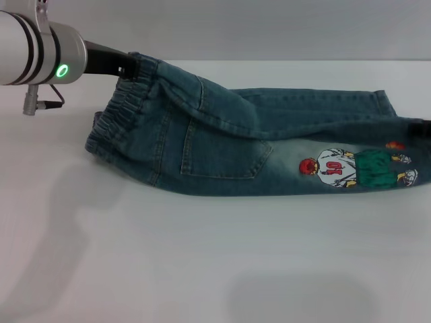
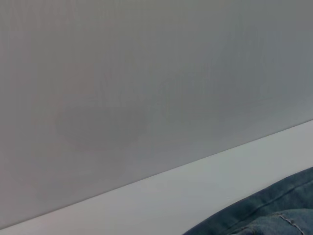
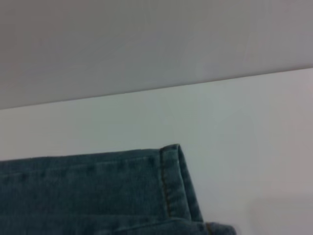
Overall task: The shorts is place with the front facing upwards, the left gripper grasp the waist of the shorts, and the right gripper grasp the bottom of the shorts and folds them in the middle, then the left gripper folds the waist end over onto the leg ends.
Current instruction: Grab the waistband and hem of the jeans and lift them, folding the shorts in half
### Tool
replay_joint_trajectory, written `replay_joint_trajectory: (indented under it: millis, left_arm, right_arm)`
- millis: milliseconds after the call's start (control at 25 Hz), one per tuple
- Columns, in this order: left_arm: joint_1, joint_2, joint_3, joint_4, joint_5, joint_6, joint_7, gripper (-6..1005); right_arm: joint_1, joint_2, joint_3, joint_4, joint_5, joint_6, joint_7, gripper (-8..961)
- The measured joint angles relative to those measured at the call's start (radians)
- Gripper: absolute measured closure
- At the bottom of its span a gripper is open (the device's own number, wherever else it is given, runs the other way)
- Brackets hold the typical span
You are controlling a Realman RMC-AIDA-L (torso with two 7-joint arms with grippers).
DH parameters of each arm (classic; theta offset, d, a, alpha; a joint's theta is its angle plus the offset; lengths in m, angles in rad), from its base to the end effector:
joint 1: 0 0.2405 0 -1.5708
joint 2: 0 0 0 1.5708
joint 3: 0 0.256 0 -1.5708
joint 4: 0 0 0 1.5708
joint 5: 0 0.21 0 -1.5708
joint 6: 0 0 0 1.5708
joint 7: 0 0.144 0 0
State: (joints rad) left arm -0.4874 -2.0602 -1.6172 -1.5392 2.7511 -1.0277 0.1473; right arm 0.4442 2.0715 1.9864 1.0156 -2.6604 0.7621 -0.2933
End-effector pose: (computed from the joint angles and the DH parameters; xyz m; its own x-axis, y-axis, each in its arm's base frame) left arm -0.1491 0.3988 0.0325 0.7526 0.5738 0.3230 0.6019 -0.4006 -0.6908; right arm 0.3189 0.3958 0.0433 0.3992 -0.7497 -0.5278 -0.7883 0.0133 -0.6151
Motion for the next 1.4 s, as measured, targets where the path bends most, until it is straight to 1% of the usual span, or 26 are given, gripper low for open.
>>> replay_joint_trajectory:
  millis: [80, 520, 720, 960, 1400]
  left_arm:
    - [0.001, 0.0, 0.0, -0.001, -0.002, 0.0, 0.0, 884]
    - [0.0, 0.0, 0.002, 0.002, -0.003, 0.0, 0.0, 872]
    - [0.0, 0.0, 0.002, 0.002, -0.003, 0.0, 0.0, 866]
    - [0.0, 0.0, 0.003, 0.001, -0.002, 0.002, 0.0, 860]
    - [0.001, 0.0, -0.001, 0.003, -0.002, 0.019, 0.0, 847]
  right_arm:
    - [-0.004, 0.0, 0.0, 0.003, 0.007, 0.0, -0.012, 494]
    - [0.002, -0.001, 0.0, -0.001, 0.008, 0.0, -0.045, 735]
    - [-0.006, -0.001, 0.0, 0.008, 0.008, 0.001, -0.049, 927]
    - [-0.006, 0.002, 0.0, 0.047, 0.008, 0.018, -0.061, 954]
    - [-0.001, 0.0, 0.008, 0.148, 0.008, 0.039, -0.061, 943]
